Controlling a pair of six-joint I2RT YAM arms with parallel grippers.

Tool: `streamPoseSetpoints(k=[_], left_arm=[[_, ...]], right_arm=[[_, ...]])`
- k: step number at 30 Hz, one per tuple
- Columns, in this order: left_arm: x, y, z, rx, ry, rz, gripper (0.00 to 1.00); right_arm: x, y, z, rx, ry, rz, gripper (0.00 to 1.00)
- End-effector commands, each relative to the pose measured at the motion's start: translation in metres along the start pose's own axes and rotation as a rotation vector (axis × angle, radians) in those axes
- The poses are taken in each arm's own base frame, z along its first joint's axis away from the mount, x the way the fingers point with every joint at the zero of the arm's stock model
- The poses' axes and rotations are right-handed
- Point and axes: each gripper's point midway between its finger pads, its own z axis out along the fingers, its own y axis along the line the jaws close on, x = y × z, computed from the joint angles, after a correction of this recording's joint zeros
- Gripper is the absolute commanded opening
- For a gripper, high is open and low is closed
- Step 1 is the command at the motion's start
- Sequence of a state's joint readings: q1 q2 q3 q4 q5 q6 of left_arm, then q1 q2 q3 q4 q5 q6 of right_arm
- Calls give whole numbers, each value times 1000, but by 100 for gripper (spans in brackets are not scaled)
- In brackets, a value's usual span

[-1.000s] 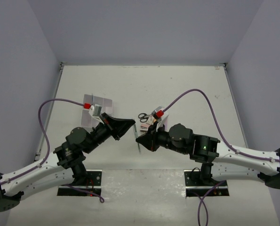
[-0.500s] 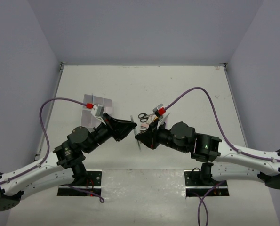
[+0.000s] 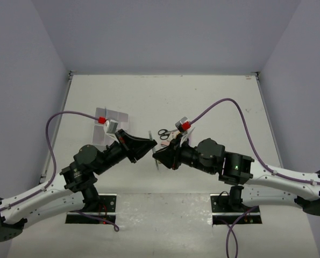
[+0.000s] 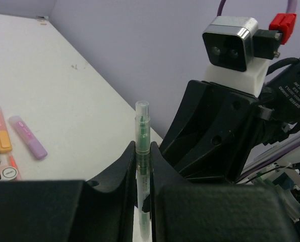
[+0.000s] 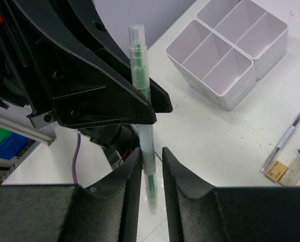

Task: Sort the stationery into containers
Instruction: Close the pen cap on the pen.

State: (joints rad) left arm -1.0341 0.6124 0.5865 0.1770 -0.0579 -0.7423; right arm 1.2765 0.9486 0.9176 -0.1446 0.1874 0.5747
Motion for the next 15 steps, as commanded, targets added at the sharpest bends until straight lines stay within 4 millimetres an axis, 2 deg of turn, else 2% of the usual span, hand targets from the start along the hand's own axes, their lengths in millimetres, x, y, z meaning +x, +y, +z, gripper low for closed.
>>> streamPoseSetpoints(k=[1,2,4,8,10,12,13,15], left_arm=[[-14,-29,-6,140,-43,36,0],[-16,-31,-7,152,-49,43,0],[-18,-35,-8,166,-58,49,0],[-20,-39,-9,185,-63,53,0],[-19,-38,-9,186,-59,52,0],[-16,-35,-8,177,-53,51,0],[-16,-33,-8,166,-53,50,0],[-15,-27,-7,138,-52,47,1]], right_arm=[[-18,15,4,-52,-54,15,37],[-16,16,6,-56,-44,18,44],[-12,18,10,-64,-31,22,49],[-10,20,16,-69,-20,23,46],[-14,24,17,-81,-28,24,38],[-16,27,19,-83,-28,19,8],[-17,28,20,-84,-28,17,0],[-19,30,20,-93,-31,16,0]])
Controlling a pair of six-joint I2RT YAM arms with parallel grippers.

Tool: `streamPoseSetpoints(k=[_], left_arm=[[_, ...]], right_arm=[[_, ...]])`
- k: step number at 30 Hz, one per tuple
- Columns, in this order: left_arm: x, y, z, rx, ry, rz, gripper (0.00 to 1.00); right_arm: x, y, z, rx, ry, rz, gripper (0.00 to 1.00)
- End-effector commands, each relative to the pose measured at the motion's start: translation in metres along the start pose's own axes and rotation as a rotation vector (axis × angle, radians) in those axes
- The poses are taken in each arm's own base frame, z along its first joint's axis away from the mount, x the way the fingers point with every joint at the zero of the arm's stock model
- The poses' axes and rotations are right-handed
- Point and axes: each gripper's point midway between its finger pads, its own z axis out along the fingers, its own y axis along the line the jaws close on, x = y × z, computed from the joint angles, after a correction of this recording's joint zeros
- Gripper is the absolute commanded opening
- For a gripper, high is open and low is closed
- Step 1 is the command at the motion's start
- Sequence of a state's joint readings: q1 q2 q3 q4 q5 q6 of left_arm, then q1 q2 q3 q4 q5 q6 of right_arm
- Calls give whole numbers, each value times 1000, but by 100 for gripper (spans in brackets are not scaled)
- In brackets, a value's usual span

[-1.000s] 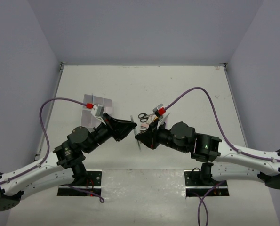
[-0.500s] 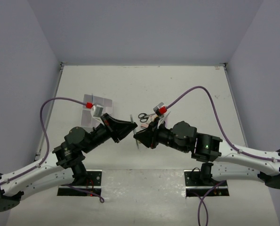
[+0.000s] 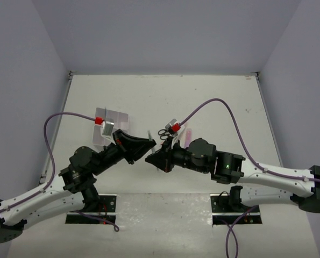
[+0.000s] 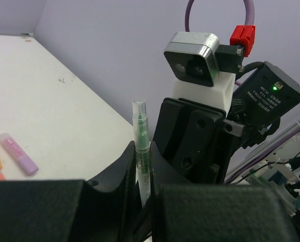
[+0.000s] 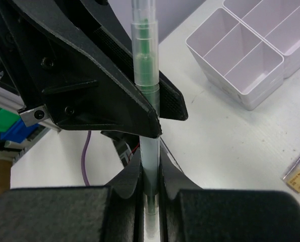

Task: Sort the stationery into containers
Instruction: Close the pen cap on the pen.

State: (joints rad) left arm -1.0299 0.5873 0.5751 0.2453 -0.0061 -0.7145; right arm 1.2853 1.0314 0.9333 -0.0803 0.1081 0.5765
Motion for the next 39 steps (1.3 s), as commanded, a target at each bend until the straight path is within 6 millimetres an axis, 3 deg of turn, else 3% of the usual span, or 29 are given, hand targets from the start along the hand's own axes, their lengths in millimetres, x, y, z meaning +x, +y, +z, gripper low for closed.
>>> streamPoseSetpoints(k=[1,4,5,7,10,16,23,29,33,35,39], left_arm=[[-5,-8,-2,35,-17,21,2],[-10,-2,-2,-2,-34,30,19],[-11,-1,-2,-12,-35,34,36],[-12,-1,-1,-16,-36,42,58],[-18,-2,-2,-27,-45,53,83],[-48,5,-7,-117,-138,95,97],[-71,6,-7,-168,-212,95,91],[-70,6,-1,-170,-210,82,82],[-59,-2,4,-104,-178,68,67],[-55,-6,5,-74,-163,52,51],[-46,-8,6,-42,-149,30,38]], right_arm=[[-32,14,1,-26,-81,11,0],[-31,13,0,-29,-85,16,0],[-30,12,0,-28,-85,20,0],[-27,10,0,-21,-82,22,0],[-24,6,-1,-11,-78,23,0],[-16,7,-1,-22,-48,15,0],[-10,20,5,-88,0,-2,0],[-10,24,4,-109,3,-13,0],[-12,25,4,-111,-1,-21,0],[-15,26,4,-114,-4,-25,0],[-15,26,4,-113,-2,-28,0]])
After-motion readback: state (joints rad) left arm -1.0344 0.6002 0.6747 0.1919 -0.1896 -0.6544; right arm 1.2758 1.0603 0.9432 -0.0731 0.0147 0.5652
